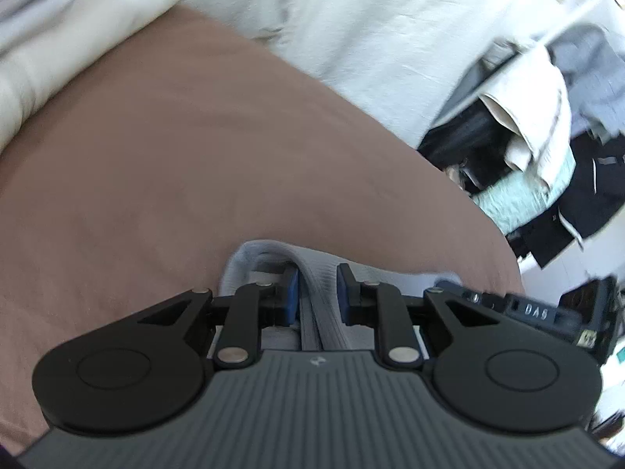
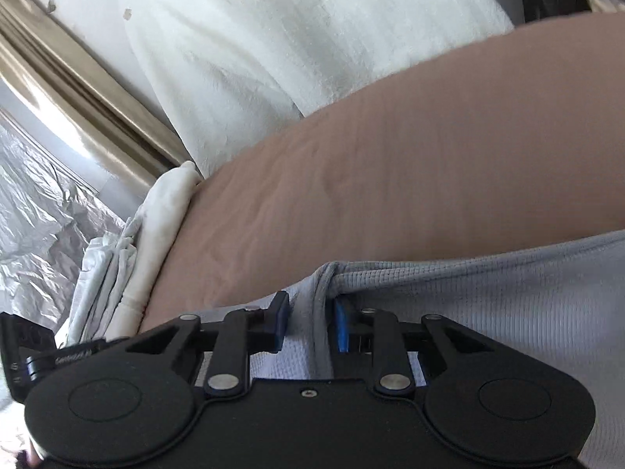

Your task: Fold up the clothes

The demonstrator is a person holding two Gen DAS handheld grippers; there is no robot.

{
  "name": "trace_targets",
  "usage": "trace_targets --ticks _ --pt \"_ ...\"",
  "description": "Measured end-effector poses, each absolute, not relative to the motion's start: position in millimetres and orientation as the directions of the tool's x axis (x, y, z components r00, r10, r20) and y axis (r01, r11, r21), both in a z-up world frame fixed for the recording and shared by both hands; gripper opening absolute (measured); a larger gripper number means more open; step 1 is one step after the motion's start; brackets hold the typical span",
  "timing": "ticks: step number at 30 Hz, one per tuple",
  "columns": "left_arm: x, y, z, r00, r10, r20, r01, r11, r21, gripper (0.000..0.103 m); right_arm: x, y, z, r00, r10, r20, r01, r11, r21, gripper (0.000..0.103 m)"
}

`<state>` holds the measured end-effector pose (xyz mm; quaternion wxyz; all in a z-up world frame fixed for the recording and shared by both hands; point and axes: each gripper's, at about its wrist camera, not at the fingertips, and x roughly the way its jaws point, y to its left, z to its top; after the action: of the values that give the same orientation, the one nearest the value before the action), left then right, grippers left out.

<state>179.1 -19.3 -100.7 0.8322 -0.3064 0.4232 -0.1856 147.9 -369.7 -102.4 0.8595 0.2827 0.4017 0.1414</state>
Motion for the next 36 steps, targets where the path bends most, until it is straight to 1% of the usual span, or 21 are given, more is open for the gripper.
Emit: trace_targets --ticks 4,6,8,9,12,14,15,16,17,18,19,20,23,24,26,27,29,30,31,34,36 --pt "182 -3 -119 0.548 -0.642 -0.536 -0.022 0.63 -0.777 0.021 153 -377 -121 0.645 0.491 -0.586 -0.004 0.769 0.64 0.028" --pt "180 -3 -113 0.54 -0.647 -0.538 -0.007 0.636 -0.772 0.022 151 -388 -127 0.654 0.518 -0.551 0.024 0.714 0.7 0.028" --pt "179 -9 -105 0.533 -0.645 -0.547 0.021 0.657 -0.754 0.033 150 -399 -133 0.665 0.542 -0.514 0.052 0.653 0.755 0.027" --pt "179 -13 -103 0.529 -0.645 -0.552 0.034 0.666 -0.745 0.046 148 -404 -135 0.672 0.55 -0.496 0.066 0.623 0.779 0.028" --pt "185 -26 -107 0.507 -0.67 -0.542 0.056 0.653 -0.755 0.053 128 -404 -129 0.693 0.529 -0.49 0.103 0.599 0.794 0.043" --pt "190 -33 -115 0.505 -0.665 -0.55 0.058 0.662 -0.747 0.049 110 -399 -122 0.696 0.528 -0.486 0.085 0.612 0.786 0.05" --pt "191 -35 -116 0.513 -0.651 -0.56 0.061 0.678 -0.732 0.032 103 -394 -120 0.693 0.541 -0.477 0.062 0.615 0.786 0.052" --pt "190 -37 -116 0.527 -0.63 -0.57 0.069 0.7 -0.711 0.002 100 -387 -119 0.682 0.552 -0.48 0.044 0.625 0.78 0.052" --pt "189 -38 -113 0.547 -0.608 -0.575 0.084 0.723 -0.685 0.003 98 -380 -118 0.667 0.557 -0.495 0.026 0.646 0.763 0.052" --pt "188 -39 -110 0.568 -0.586 -0.579 0.098 0.746 -0.659 0.003 98 -372 -116 0.66 0.547 -0.516 0.006 0.682 0.731 0.044" --pt "186 -40 -102 0.598 -0.56 -0.574 0.108 0.765 -0.634 0.003 97 -363 -113 0.666 0.516 -0.539 -0.015 0.731 0.682 0.023" --pt "184 -41 -95 0.628 -0.533 -0.567 0.116 0.784 -0.609 0.003 96 -357 -110 0.674 0.507 -0.537 -0.04 0.751 0.659 0.008" --pt "180 -39 -84 0.651 -0.499 -0.572 0.114 0.809 -0.577 0.003 93 -342 -100 0.688 0.562 -0.459 -0.136 0.721 0.679 0.008" --pt "179 -38 -82 0.65 -0.495 -0.577 0.11 0.813 -0.572 0.004 94 -340 -100 0.687 0.554 -0.47 -0.123 0.726 0.676 0.008" --pt "177 -36 -78 0.647 -0.485 -0.589 0.102 0.82 -0.563 0.006 100 -335 -105 0.676 0.43 -0.598 -0.01 0.818 0.576 0.015" --pt "176 -35 -76 0.645 -0.48 -0.595 0.098 0.824 -0.559 0.009 101 -331 -107 0.671 0.358 -0.649 0.029 0.862 0.506 0.024" --pt "174 -33 -72 0.642 -0.47 -0.606 0.09 0.831 -0.55 0.017 94 -330 -105 0.68 0.33 -0.654 0.04 0.875 0.483 0.032" --pt "173 -32 -70 0.64 -0.465 -0.612 0.086 0.834 -0.545 0.022 90 -330 -102 0.686 0.33 -0.649 0.045 0.87 0.49 0.047" --pt "171 -31 -68 0.638 -0.46 -0.617 0.082 0.838 -0.54 0.031 84 -330 -100 0.693 0.328 -0.642 0.055 0.864 0.501 0.054" --pt "163 -27 -63 0.617 -0.449 -0.646 0.068 0.848 -0.525 0.047 60 -338 -97 0.716 0.286 -0.637 0.106 0.858 0.503 0.058" --pt "152 -24 -62 0.585 -0.446 -0.677 0.056 0.856 -0.515 0.048 41 -342 -107 0.703 0.257 -0.663 0.138 0.865 0.482 0.058"
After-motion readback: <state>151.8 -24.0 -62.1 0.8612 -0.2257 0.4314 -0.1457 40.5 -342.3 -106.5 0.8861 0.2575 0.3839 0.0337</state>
